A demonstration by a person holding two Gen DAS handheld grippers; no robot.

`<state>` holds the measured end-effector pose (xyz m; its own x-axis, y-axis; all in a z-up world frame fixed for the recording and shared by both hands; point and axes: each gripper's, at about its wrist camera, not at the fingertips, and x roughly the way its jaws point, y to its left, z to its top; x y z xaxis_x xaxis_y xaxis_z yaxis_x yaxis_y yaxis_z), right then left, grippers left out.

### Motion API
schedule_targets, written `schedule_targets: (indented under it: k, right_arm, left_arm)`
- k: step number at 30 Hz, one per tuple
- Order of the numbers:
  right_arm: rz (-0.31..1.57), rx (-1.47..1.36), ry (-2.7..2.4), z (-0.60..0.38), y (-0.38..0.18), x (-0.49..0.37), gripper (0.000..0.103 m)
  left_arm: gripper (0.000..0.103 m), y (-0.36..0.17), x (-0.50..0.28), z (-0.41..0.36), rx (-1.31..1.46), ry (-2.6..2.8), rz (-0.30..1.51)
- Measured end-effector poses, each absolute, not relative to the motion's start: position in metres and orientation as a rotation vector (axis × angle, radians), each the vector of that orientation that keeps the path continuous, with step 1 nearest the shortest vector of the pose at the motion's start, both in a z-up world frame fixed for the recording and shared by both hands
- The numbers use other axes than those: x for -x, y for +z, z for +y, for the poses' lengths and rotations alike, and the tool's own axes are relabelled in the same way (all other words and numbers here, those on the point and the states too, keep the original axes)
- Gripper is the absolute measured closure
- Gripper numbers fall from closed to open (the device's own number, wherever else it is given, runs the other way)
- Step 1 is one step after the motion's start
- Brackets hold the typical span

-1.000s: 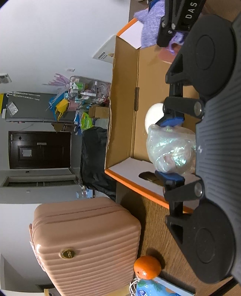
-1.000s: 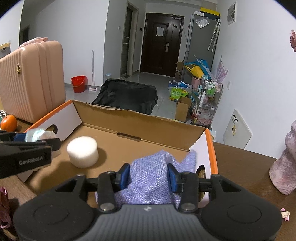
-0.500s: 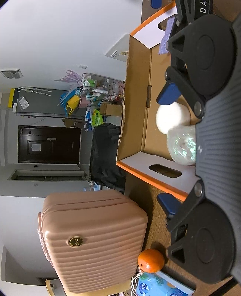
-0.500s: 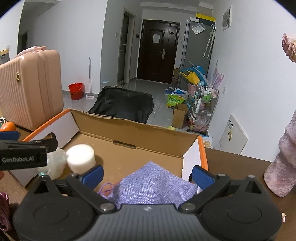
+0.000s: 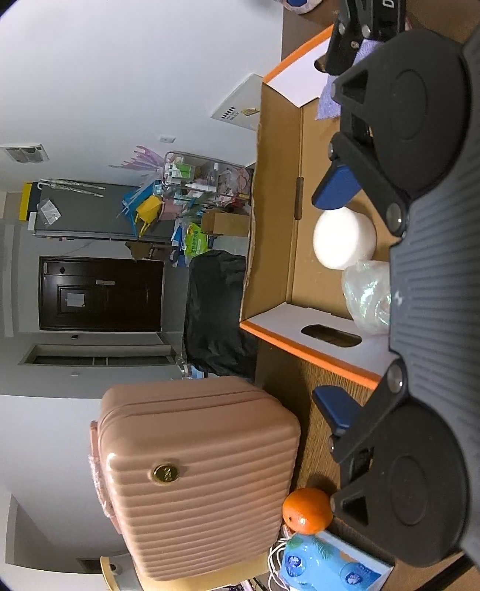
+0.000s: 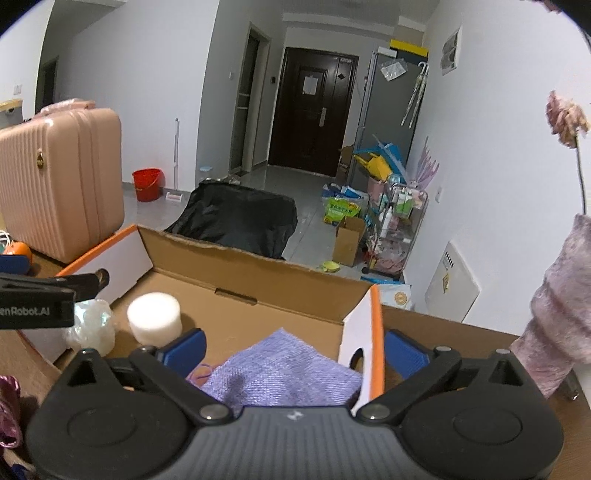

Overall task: Organize soft objects
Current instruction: 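Withdraw both open grippers from the box back over the table items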

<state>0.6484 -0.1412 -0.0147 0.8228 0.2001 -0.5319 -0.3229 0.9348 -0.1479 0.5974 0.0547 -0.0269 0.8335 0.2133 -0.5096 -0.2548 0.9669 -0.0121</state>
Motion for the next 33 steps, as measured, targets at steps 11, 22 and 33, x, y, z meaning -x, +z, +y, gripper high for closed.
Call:
schedule_targets:
  k: [11,22,33]
  right_arm:
    - [0.489,0.22,0.285,-0.157,0.01,-0.61,0.0]
    - [0.445,0.207,0.294,-0.163,0.03,-0.557,0.0]
    - [0.407,0.197,0.275,-0.167,0.037,-0.502,0.0]
  left_arm:
    - [0.0,-0.006,-0.567,0.05,0.062,0.227,0.516]
    - [0.0,0.011,-0.519,0.046,0.057,0.201,0.488]
    - [0.0,0.022,-0.471,0.034,0.043,0.176,0.469]
